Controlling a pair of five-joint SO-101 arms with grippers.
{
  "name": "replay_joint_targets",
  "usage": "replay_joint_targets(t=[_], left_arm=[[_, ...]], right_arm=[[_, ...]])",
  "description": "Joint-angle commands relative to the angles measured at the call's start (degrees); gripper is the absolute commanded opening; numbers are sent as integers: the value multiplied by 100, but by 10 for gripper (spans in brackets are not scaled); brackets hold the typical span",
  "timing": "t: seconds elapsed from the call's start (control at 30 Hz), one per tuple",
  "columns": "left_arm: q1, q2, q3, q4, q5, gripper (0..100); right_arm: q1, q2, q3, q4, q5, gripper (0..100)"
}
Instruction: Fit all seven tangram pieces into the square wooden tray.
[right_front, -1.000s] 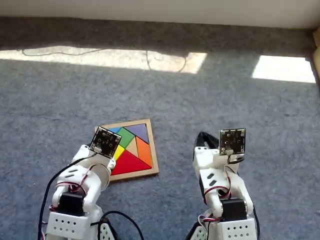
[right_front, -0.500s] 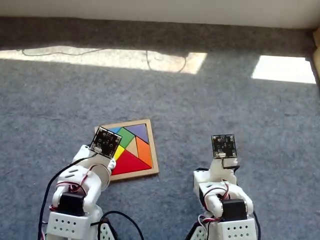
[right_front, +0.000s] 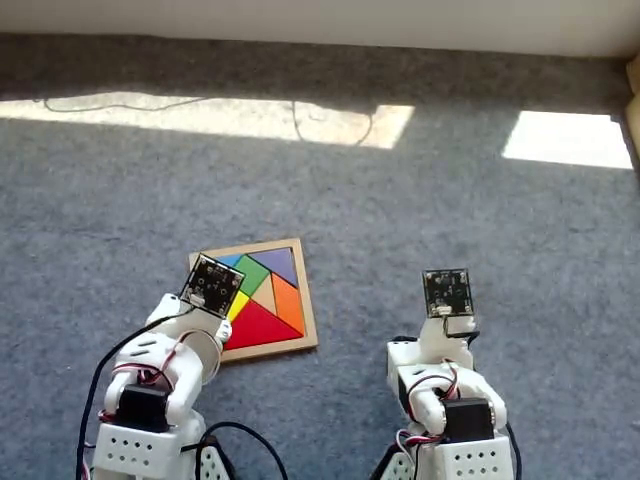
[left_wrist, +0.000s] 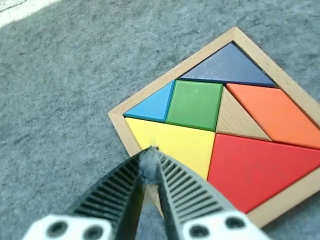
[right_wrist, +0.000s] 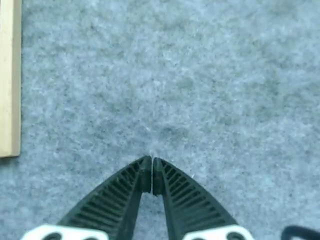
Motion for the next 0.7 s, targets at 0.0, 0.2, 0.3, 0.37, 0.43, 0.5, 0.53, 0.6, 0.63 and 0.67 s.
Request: replay_joint_targets(t=[0.0,0.2,0.3,0.37,0.43,0.5,0.53,0.6,0.63,0.67], left_arm=[[57,-198,119,510,-9,7],[75,-207,110,1793,-26,7],[75,-207,110,1785,-26,7],[75,-207,110,1785,-26,7],[75,-207,110,1785,-26,7],[75,-207,110,1785,-26,7],[75,-207,110,1785,-26,7],[75,-207,110,1785,-26,7],[75,-207,110,1785,-26,7],[75,-207,110,1785,-26,7]], right_arm=[[48,-13,822,22,62,19],[48,-13,822,22,62,19],[48,-13,822,22,62,19],[48,-13,822,22,62,19],[48,-13,822,22,62,19],[48,-13,822,22,62,19],[48,-13,822,22,62,19],[48,-13,822,22,62,19],[48,-13,822,22,62,19],[48,-13,822,22,62,19]])
